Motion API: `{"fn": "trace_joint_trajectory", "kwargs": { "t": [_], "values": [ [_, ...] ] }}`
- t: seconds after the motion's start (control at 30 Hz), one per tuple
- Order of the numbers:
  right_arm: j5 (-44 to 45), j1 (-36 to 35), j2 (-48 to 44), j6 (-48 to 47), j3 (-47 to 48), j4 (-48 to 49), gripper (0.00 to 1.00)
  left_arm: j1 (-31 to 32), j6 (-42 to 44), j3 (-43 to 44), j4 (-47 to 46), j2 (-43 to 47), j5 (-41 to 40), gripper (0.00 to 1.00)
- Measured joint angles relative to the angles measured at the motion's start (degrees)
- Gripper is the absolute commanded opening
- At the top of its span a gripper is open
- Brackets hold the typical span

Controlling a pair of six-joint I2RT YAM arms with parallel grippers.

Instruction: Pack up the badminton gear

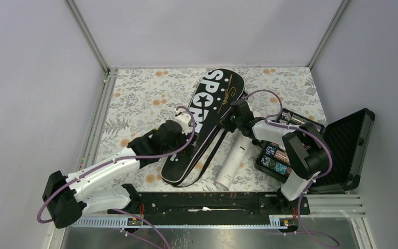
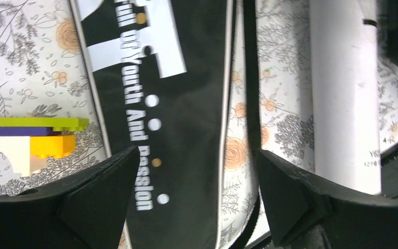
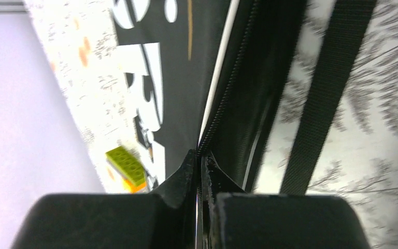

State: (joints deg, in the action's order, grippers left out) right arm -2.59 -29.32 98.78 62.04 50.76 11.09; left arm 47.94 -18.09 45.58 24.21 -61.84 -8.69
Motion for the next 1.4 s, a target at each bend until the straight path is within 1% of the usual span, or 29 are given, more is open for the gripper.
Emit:
{"fn": "trace_joint_trajectory", "kwargs": {
  "t": [0.13, 0.27, 0.4, 0.57, 0.7, 0.73, 0.77, 0.83, 0.9, 1.07, 1.17, 1.27, 1.33, 1.4],
  "values": [
    [-1.0, -1.9, -3.2, 3.1, 0.2, 0.3, 0.0, 4.8, 1.4, -0.3, -0.7, 0.7, -2.6, 0.91],
    [-1.2, -3.8, -5.1, 5.4, 0.6, -0.3, 0.0, 8.2, 2.7, -0.3, -1.7, 0.7, -5.7, 0.93],
    [-0.9, -5.1, -7.3, 6.4, 1.0, -2.1, 0.0, 10.5, 3.8, -0.3, -2.3, -0.3, -9.3, 0.93],
    [0.2, -6.1, -9.4, 6.4, 1.6, -3.7, 0.0, 11.9, 4.3, -1.4, -3.1, -2.9, -12.0, 0.92],
    [0.6, -6.2, -9.9, 4.4, 1.5, -4.0, 0.25, 12.1, 3.2, -2.6, -3.1, -3.1, -13.8, 0.92],
    [0.7, -6.2, -9.9, 3.8, 1.3, -4.0, 0.32, 12.1, 3.0, -2.7, -3.0, -3.2, -14.2, 0.91],
    [0.7, -6.2, -9.9, 3.2, 0.9, -3.9, 0.41, 12.1, 2.5, -2.7, -2.8, -3.2, -14.5, 0.9],
    [1.1, -6.2, -9.7, 2.4, -0.1, -3.7, 0.52, 12.0, 1.2, -2.7, -2.7, -3.3, -15.0, 0.86],
    [1.9, -6.2, -9.2, 1.8, -1.4, -3.6, 0.61, 11.5, 0.0, -2.7, -2.6, -3.8, -14.8, 0.84],
    [4.1, -6.3, -7.3, -0.1, -2.4, -4.4, 0.69, 8.9, -3.1, -3.9, -2.7, -5.3, -11.6, 0.75],
    [6.0, -6.3, -6.8, -1.4, -2.4, -4.7, 0.73, 6.4, -4.7, -5.6, -3.5, -6.3, -8.2, 0.63],
    [7.7, -6.3, -5.9, -2.0, -2.4, -4.9, 0.79, 4.2, -5.9, -7.4, -4.8, -8.1, -4.6, 0.55],
    [8.5, -6.3, -5.1, -2.0, -2.4, -4.9, 0.79, 3.8, -6.3, -7.8, -5.0, -9.4, -3.0, 0.5],
    [9.2, -6.3, -4.0, -1.9, -2.4, -4.9, 0.76, 3.8, -6.5, -8.0, -5.8, -10.8, -1.6, 0.46]
  ]
}}
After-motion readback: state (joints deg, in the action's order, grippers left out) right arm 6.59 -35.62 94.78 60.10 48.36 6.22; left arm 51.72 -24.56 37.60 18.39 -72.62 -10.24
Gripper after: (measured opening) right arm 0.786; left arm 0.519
